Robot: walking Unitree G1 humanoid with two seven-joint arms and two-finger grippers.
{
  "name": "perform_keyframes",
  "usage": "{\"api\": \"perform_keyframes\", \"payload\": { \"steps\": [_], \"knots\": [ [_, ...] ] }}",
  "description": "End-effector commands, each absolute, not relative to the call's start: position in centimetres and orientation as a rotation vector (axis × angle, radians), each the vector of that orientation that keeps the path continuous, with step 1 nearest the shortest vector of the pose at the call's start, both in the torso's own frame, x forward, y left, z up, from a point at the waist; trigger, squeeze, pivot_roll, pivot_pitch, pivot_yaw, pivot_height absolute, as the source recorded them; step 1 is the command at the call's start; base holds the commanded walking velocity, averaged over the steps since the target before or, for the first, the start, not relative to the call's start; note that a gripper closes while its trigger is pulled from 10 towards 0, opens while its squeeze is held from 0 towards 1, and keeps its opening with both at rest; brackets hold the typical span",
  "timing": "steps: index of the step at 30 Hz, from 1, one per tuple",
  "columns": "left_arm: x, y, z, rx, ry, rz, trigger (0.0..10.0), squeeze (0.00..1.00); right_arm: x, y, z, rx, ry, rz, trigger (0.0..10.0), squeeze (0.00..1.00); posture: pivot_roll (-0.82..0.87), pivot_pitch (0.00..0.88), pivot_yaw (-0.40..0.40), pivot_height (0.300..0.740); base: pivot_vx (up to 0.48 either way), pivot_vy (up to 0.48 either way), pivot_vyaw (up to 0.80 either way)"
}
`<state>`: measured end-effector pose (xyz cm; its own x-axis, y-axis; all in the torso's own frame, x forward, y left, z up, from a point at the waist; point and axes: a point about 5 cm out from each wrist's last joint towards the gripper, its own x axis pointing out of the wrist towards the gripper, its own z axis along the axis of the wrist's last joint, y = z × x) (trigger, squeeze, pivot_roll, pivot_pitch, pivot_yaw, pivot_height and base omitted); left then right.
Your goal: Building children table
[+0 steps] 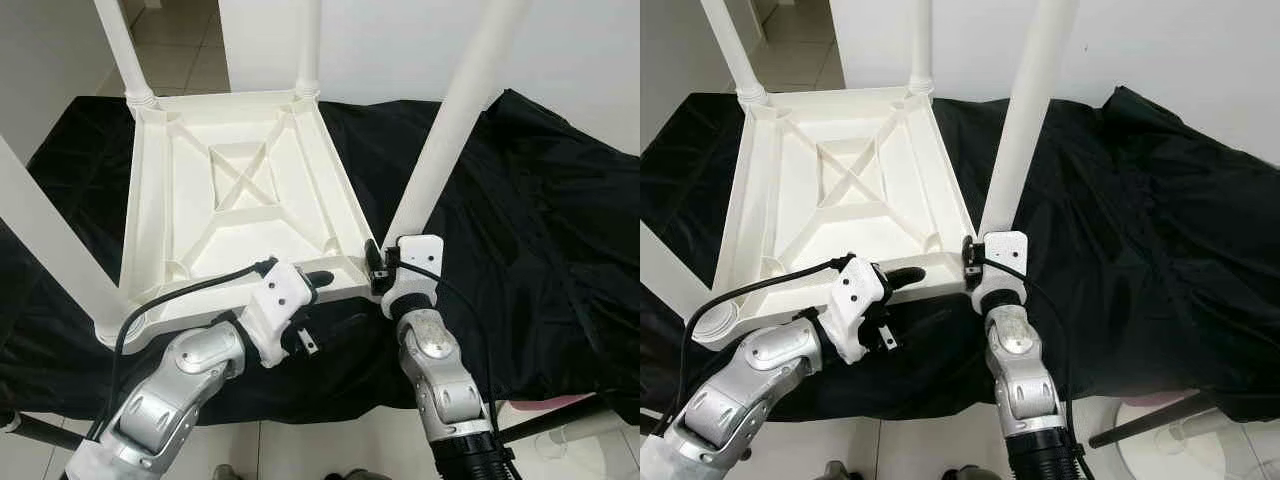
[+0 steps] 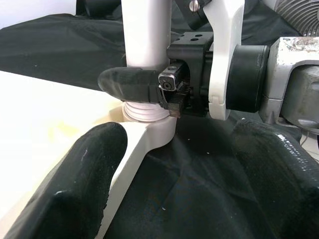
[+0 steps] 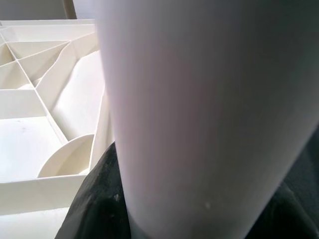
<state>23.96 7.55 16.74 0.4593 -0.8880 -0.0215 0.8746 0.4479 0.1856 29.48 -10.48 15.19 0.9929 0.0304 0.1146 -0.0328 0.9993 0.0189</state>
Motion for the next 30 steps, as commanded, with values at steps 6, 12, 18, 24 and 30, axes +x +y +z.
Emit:
{"api": "perform_keyframes", "payload": {
  "steps": [6,12,18,24,30],
  "knots": [
    [23.7,7.3,16.6,0.197,-0.087,-1.138,10.0,0.00,29.5,-11.2,14.7,0.047,-0.094,0.015,10.0,1.00,-0.04,0.114,-0.050,0.740,0.000,0.000,0.00],
    [23.6,7.2,16.4,0.193,-0.083,-1.138,10.0,0.00,28.6,-12.6,15.9,0.053,-0.184,0.074,10.0,1.00,-0.04,0.117,-0.053,0.740,0.000,0.000,0.00],
    [23.4,7.3,16.0,0.220,-0.069,-1.137,10.0,0.00,27.6,-13.2,15.5,0.037,-0.196,0.085,10.0,0.00,-0.04,0.124,-0.056,0.740,0.000,0.000,0.00],
    [23.0,7.6,14.4,0.251,-0.014,-1.143,10.0,0.00,26.4,-13.8,15.0,0.043,-0.204,0.113,10.0,0.00,-0.05,0.132,-0.047,0.740,0.000,0.000,0.00],
    [23.8,9.1,13.3,0.353,0.024,-1.121,10.0,0.00,26.9,-14.1,15.4,0.052,-0.223,0.084,10.0,0.00,-0.05,0.134,-0.043,0.740,0.000,0.000,0.00]
  ]
}}
